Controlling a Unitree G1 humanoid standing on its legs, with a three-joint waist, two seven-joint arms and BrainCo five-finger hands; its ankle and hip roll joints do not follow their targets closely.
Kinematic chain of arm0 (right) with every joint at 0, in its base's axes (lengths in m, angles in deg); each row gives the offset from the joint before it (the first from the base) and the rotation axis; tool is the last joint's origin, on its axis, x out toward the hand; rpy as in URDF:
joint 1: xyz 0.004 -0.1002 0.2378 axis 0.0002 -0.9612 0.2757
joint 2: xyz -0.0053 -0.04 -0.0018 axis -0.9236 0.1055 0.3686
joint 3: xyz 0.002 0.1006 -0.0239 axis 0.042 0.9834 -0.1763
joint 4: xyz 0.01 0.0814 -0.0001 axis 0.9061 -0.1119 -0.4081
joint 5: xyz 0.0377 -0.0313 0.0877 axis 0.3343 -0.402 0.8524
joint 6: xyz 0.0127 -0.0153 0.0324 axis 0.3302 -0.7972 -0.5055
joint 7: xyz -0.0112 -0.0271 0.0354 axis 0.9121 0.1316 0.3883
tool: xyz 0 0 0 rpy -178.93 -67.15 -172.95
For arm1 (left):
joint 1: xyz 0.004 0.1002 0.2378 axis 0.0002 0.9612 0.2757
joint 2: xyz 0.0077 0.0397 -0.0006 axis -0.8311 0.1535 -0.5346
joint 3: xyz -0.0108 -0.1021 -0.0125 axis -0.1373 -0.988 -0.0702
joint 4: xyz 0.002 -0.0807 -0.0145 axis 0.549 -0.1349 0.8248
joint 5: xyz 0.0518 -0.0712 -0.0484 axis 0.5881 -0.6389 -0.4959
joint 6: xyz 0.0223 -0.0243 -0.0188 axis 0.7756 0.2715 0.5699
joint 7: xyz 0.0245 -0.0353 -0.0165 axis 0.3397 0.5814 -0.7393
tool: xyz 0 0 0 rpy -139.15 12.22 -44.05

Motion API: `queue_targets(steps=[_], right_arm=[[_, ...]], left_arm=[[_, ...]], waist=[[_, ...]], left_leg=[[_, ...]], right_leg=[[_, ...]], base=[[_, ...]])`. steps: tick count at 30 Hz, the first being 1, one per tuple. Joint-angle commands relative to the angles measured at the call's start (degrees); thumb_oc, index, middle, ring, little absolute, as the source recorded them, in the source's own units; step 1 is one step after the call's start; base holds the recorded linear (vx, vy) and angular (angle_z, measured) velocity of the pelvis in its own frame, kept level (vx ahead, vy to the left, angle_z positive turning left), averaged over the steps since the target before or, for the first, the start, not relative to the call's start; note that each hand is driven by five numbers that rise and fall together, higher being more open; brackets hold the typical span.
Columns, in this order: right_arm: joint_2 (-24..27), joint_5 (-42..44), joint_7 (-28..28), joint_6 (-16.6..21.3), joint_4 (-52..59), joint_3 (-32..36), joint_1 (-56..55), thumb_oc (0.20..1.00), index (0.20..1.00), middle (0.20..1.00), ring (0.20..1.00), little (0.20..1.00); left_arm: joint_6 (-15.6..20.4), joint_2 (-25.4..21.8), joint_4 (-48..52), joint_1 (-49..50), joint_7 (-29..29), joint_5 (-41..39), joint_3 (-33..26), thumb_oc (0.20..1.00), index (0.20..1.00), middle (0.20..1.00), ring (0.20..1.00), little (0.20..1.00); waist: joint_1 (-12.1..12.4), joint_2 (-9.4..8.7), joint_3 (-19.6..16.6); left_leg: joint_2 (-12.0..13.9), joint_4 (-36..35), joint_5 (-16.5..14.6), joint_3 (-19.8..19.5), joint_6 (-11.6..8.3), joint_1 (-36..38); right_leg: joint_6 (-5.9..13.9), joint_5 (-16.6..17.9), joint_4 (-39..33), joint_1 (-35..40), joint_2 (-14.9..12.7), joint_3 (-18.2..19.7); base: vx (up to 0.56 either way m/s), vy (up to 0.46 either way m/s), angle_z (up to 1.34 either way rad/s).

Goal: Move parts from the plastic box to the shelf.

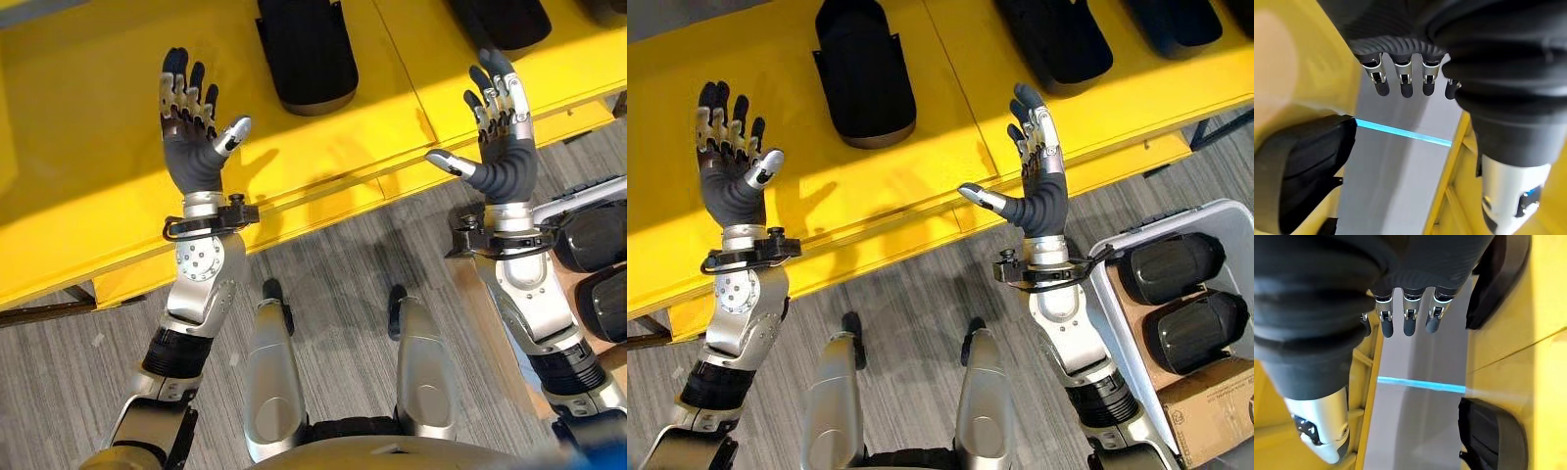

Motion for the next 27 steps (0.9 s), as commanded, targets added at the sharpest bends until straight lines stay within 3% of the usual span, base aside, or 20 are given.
queue_targets(steps=[1, 17, 27], right_arm=[[-2.5, 1.2, 1.3, 3.9, 3.4, 0.9, 1.3, 1.000, 1.000, 1.000, 1.000, 1.000], [-2.9, -0.7, 4.1, 4.7, 2.8, -1.3, 2.7, 1.000, 1.000, 1.000, 1.000, 1.000], [-2.9, -0.5, 4.1, 5.6, 2.9, -1.9, 3.2, 1.000, 1.000, 1.000, 1.000, 1.000]], left_arm=[[1.8, 1.8, -2.9, -2.9, 5.3, 3.2, 0.0, 1.000, 1.000, 1.000, 1.000, 1.000], [1.0, 2.2, -23.2, -14.9, 14.7, 5.0, -0.5, 1.000, 1.000, 1.000, 1.000, 1.000], [-0.8, -0.5, -30.9, -21.4, 14.9, 7.4, 2.3, 1.000, 1.000, 1.000, 1.000, 1.000]], waist=[[0.7, -0.96, -4.0], [-1.4, -2.18, -3.9], [-2.6, -2.69, -4.2]], left_leg=[[1.1, -0.8, 1.5, -0.6, 0.41, 0.4], [1.9, -0.5, 1.6, -0.2, -0.26, -0.3], [2.2, -0.4, 1.7, -0.3, -0.59, -0.7]], right_leg=[[-2.85, -0.9, 0.2, 1.6, -1.0, -1.3], [-2.66, -0.7, 0.8, 0.2, -0.6, -0.3], [-2.42, -0.8, 1.1, -0.4, -0.3, 0.2]], base=[[-0.01, -0.002, -0.06], [0.00, -0.001, -0.03], [0.01, -0.001, -0.02]])
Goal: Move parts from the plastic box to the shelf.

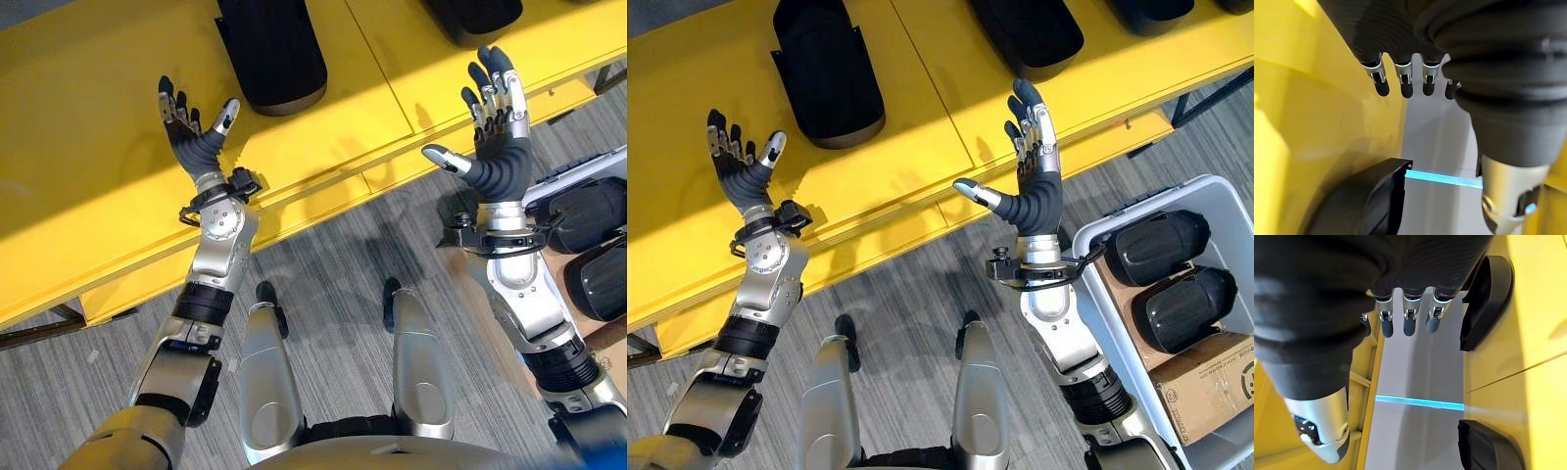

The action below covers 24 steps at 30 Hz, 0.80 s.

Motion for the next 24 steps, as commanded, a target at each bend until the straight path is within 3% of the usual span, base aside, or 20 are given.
queue_targets(steps=[1, 24], right_arm=[[-2.5, -0.4, 0.2, 4.8, 3.2, 1.2, 1.3, 1.000, 1.000, 1.000, 1.000, 1.000], [-2.4, 0.3, 0.0, 6.0, 3.8, 0.5, 0.1, 1.000, 1.000, 1.000, 1.000, 1.000]], left_arm=[[0.8, -3.1, -1.9, -3.2, 0.0, 5.0, 2.5, 1.000, 1.000, 1.000, 1.000, 1.000], [-1.0, 0.3, -11.4, -10.8, -2.6, 4.1, 9.5, 1.000, 1.000, 1.000, 1.000, 1.000]], waist=[[-0.5, -1.81, -4.2], [-2.6, -2.36, -4.3]], left_leg=[[1.0, -0.8, 1.6, -1.5, 0.46, -0.2], [1.6, 0.2, 1.2, -0.9, 0.38, -1.1]], right_leg=[[-2.16, -0.6, -0.8, 2.3, -1.5, -1.6], [-1.88, -0.5, 0.2, 0.4, -1.0, -0.4]], base=[[0.00, 0.000, 0.00], [0.00, 0.001, -0.02]])
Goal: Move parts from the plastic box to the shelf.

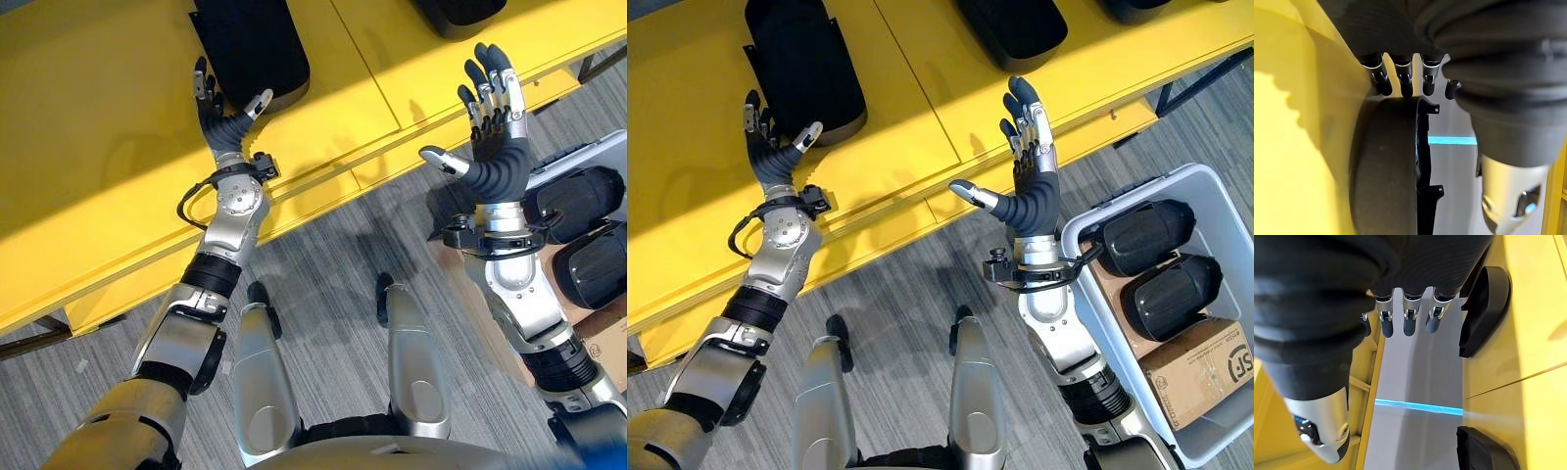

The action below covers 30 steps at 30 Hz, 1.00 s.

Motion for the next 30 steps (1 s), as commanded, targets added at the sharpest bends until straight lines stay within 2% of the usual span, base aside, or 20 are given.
queue_targets(steps=[1, 20, 25, 30], right_arm=[[-2.4, 0.0, 0.4, 4.5, 3.8, 1.0, 0.1, 1.000, 1.000, 1.000, 1.000, 1.000], [-2.1, -0.7, 0.4, 4.5, 4.3, 0.7, -0.1, 1.000, 1.000, 1.000, 1.000, 1.000], [-2.1, -0.5, 0.1, 4.5, 4.5, 1.2, -0.8, 1.000, 1.000, 1.000, 1.000, 1.000], [-2.3, -0.2, 0.0, 4.3, 4.9, 1.8, -1.8, 1.000, 1.000, 1.000, 1.000, 1.000]], left_arm=[[1.7, 0.6, -2.3, -3.5, -1.0, 2.2, 3.2, 1.000, 1.000, 1.000, 1.000, 1.000], [1.2, 1.6, -2.3, -2.3, -0.8, 4.2, 3.7, 1.000, 1.000, 1.000, 1.000, 1.000], [2.1, 1.7, -1.1, 0.4, -0.4, 3.4, 1.7, 1.000, 1.000, 1.000, 1.000, 1.000], [3.2, 1.9, 0.1, 6.1, 0.3, 1.0, -3.0, 1.000, 1.000, 1.000, 1.000, 1.000]], waist=[[-0.9, -1.41, -4.1], [-0.7, -1.27, -4.1], [-0.4, -1.02, -4.1], [0.3, -0.88, -3.8]], left_leg=[[0.9, -1.1, 1.6, -1.1, 0.94, 0.0], [0.9, -0.6, 1.2, -1.0, 1.04, -0.6], [0.8, -0.6, 1.1, -1.0, 1.03, -0.6], [0.5, -0.5, 1.0, -1.1, 1.11, -0.7]], right_leg=[[-1.81, -0.4, -0.5, 1.8, -1.7, -1.0], [-1.76, -0.4, 0.2, 0.9, -1.6, -0.7], [-1.75, -0.5, 0.3, 1.0, -1.8, -0.8], [-1.94, -0.7, 0.6, 1.1, -2.0, -0.8]], base=[[0.00, 0.000, 0.00], [0.00, 0.000, 0.00], [0.00, 0.000, 0.00], [0.00, 0.000, 0.00]])
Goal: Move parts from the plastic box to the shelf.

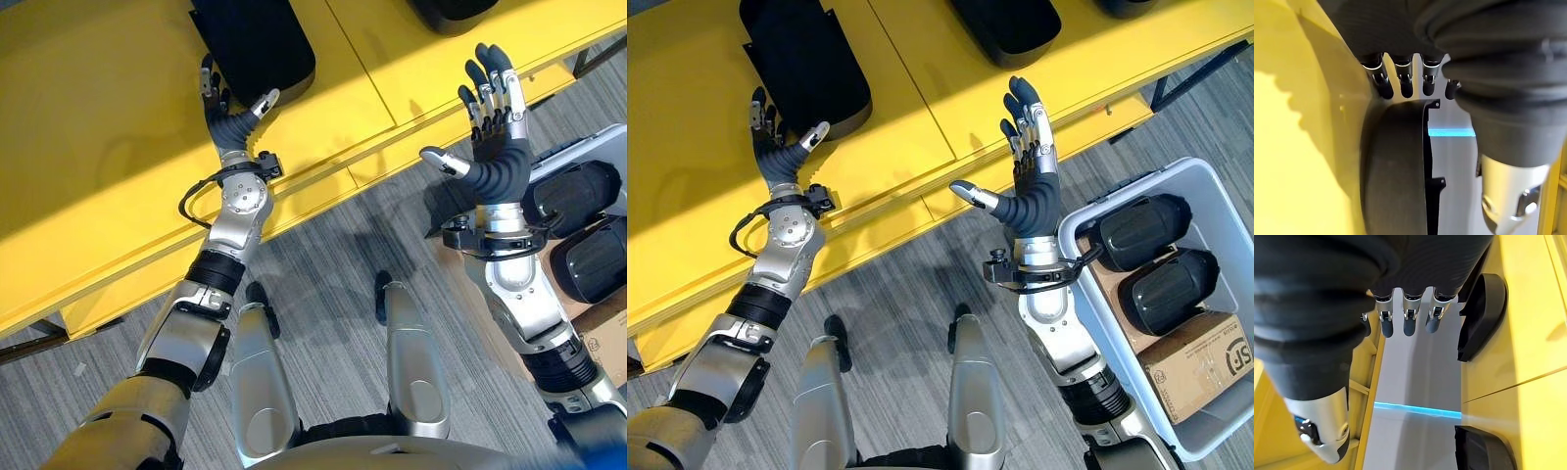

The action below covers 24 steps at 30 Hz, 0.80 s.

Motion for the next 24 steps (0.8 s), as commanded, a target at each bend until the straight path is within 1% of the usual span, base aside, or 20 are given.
queue_targets(steps=[1, 3, 6, 9, 11, 12, 14, 18, 19, 20, 21, 24], right_arm=[[-2.3, -0.2, -0.1, 4.0, 4.9, 1.8, -1.5, 1.000, 1.000, 1.000, 1.000, 1.000], [-2.3, 0.3, -0.3, 3.9, 5.1, 2.3, -1.9, 1.000, 1.000, 1.000, 1.000, 1.000], [-2.3, 0.8, -0.4, 3.9, 5.1, 2.5, -2.1, 1.000, 1.000, 1.000, 1.000, 1.000], [-2.1, 0.5, -0.6, 3.4, 5.4, 3.0, -2.5, 1.000, 1.000, 1.000, 1.000, 1.000], [-2.0, 0.6, -0.7, 3.3, 5.4, 3.0, -2.6, 1.000, 1.000, 1.000, 1.000, 1.000], [-2.1, 0.7, -1.1, 3.1, 5.4, 3.3, -2.6, 1.000, 1.000, 1.000, 1.000, 1.000], [-2.1, 0.9, -1.4, 3.2, 5.3, 3.7, -2.6, 1.000, 1.000, 1.000, 1.000, 1.000], [-2.4, 1.0, -2.3, 3.2, 4.9, 4.5, -2.4, 1.000, 1.000, 1.000, 1.000, 1.000], [-2.6, 1.1, -2.7, 3.1, 4.8, 4.8, -2.2, 1.000, 1.000, 1.000, 1.000, 1.000], [-2.6, 1.1, -2.7, 3.1, 4.8, 4.8, -2.2, 1.000, 1.000, 1.000, 1.000, 1.000], [-2.5, 1.0, -3.5, 2.9, 4.6, 5.6, -2.1, 1.000, 1.000, 1.000, 1.000, 1.000], [-2.2, 1.1, -5.0, 2.8, 4.4, 6.4, -2.6, 1.000, 1.000, 1.000, 1.000, 1.000]], left_arm=[[1.7, 1.2, 0.4, 4.7, 0.4, -1.2, -1.3, 1.000, 1.000, 1.000, 1.000, 1.000], [2.6, 1.2, 1.5, 9.3, 1.0, -2.9, -5.4, 1.000, 1.000, 1.000, 1.000, 1.000], [2.6, 0.9, 1.7, 11.0, 1.8, -3.3, -7.2, 1.000, 1.000, 1.000, 1.000, 1.000], [3.4, 0.1, 2.6, 15.3, 2.5, -4.7, -11.8, 1.000, 1.000, 1.000, 1.000, 1.000], [3.6, -0.2, 3.0, 16.0, 2.7, -4.5, -12.5, 1.000, 1.000, 1.000, 1.000, 1.000], [3.9, -0.4, 4.3, 18.0, 2.0, -4.6, -13.1, 1.000, 1.000, 1.000, 1.000, 1.000], [3.3, -1.1, 5.0, 19.7, 1.5, -2.9, -12.9, 1.000, 1.000, 1.000, 1.000, 1.000], [3.1, -1.9, 10.0, 25.4, -2.8, -0.9, -11.7, 1.000, 1.000, 1.000, 1.000, 1.000], [3.0, -2.4, 11.3, 27.4, -4.7, -0.8, -11.3, 1.000, 1.000, 1.000, 1.000, 1.000], [3.0, -2.4, 11.3, 27.4, -4.7, -0.8, -11.3, 1.000, 1.000, 1.000, 1.000, 1.000], [3.2, -3.3, 14.9, 31.6, -8.3, -0.9, -10.8, 1.000, 1.000, 1.000, 1.000, 1.000], [3.9, -4.5, 20.1, 37.8, -13.9, -3.2, -10.7, 1.000, 1.000, 1.000, 1.000, 1.000]], waist=[[0.6, -0.66, -3.7], [1.4, -0.50, -3.4], [1.7, -0.52, -3.4], [2.6, -0.40, -3.3], [2.7, -0.32, -3.2], [3.0, -0.19, -3.0], [3.3, -0.06, -3.0], [3.9, 0.50, -3.0], [4.1, 0.70, -3.0], [4.1, 0.70, -3.0], [4.4, 1.18, -3.1], [5.1, 1.96, -3.9]], left_leg=[[0.5, -1.0, 1.5, -1.3, 0.98, 0.1], [0.3, -0.8, 1.4, -1.3, 0.94, 0.0], [0.3, -0.7, 1.4, -1.4, 0.89, -0.1], [0.2, -0.6, 1.2, -1.4, 0.90, 0.0], [0.2, -0.6, 1.2, -1.4, 0.90, 0.1], [0.1, -0.5, 1.2, -1.5, 0.97, 0.1], [0.0, -0.7, 1.3, -1.5, 1.01, 0.4], [-0.2, -1.8, 1.6, -1.5, 1.07, 1.3], [-0.3, -2.2, 1.9, -1.6, 1.05, 1.6], [-0.3, -2.2, 1.9, -1.6, 1.05, 1.6], [-0.2, -3.1, 2.3, -1.6, 1.12, 2.4], [0.1, -5.6, 3.7, -1.5, 1.01, 4.3]], right_leg=[[-1.99, -0.6, 0.0, 2.2, -2.0, -1.2], [-2.03, -0.6, 0.1, 2.2, -2.2, -1.4], [-2.12, -0.6, 0.2, 2.4, -2.3, -1.5], [-2.19, -0.8, 0.4, 2.4, -2.4, -1.5], [-2.17, -0.8, 0.4, 2.5, -2.5, -1.6], [-2.20, -0.8, 0.6, 2.6, -2.6, -1.6], [-2.14, -0.7, 0.5, 2.9, -2.6, -1.6], [-2.20, -0.5, 0.0, 3.6, -2.7, -1.8], [-2.21, -0.4, -0.3, 4.0, -2.6, -1.9], [-2.21, -0.4, -0.3, 4.0, -2.6, -1.9], [-2.26, -0.2, -0.9, 4.7, -2.5, -2.0], [-2.37, 0.3, -2.4, 6.3, -1.9, -2.4]], base=[[0.00, 0.000, 0.00], [0.00, 0.000, 0.00], [0.00, 0.000, 0.00], [0.02, 0.002, 0.03], [0.00, 0.000, 0.00], [0.00, 0.000, 0.00], [0.00, 0.004, 0.02], [0.00, 0.000, 0.00], [0.00, 0.000, 0.00], [0.00, 0.000, 0.00], [0.00, 0.000, 0.00], [0.00, -0.012, 0.00]])
